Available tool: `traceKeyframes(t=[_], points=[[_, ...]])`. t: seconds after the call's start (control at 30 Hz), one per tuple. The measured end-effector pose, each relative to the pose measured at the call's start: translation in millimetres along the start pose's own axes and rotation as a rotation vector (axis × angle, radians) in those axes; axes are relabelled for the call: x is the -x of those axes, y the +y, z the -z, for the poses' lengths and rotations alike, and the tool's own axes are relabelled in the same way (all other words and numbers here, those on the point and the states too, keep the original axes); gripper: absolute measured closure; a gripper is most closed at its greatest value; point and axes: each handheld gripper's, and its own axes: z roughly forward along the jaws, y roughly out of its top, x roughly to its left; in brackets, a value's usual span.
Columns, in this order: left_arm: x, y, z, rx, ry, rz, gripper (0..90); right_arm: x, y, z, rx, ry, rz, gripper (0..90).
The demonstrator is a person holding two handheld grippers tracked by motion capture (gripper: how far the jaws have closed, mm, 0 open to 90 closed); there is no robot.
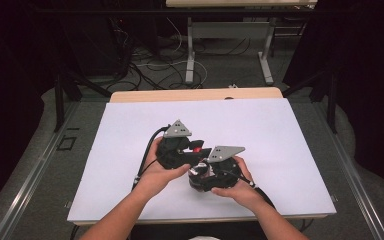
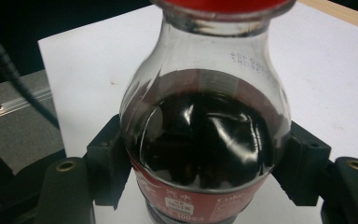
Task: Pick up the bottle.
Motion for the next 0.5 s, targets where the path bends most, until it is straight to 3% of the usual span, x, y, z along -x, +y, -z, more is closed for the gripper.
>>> traceKeyframes(t=[0.27, 0.5], points=[[4.2, 6.3, -0.2, 0.037, 0.088, 0.089, 61.9, 0.9, -0.8, 0.0, -0.006, -0.072, -0.006, 30.2], [-1.3, 10.0, 4.9, 0.045, 0.087, 0.099, 61.9, 2.2, -1.6, -1.1, -0.008, -0.060, -0.015, 30.1]])
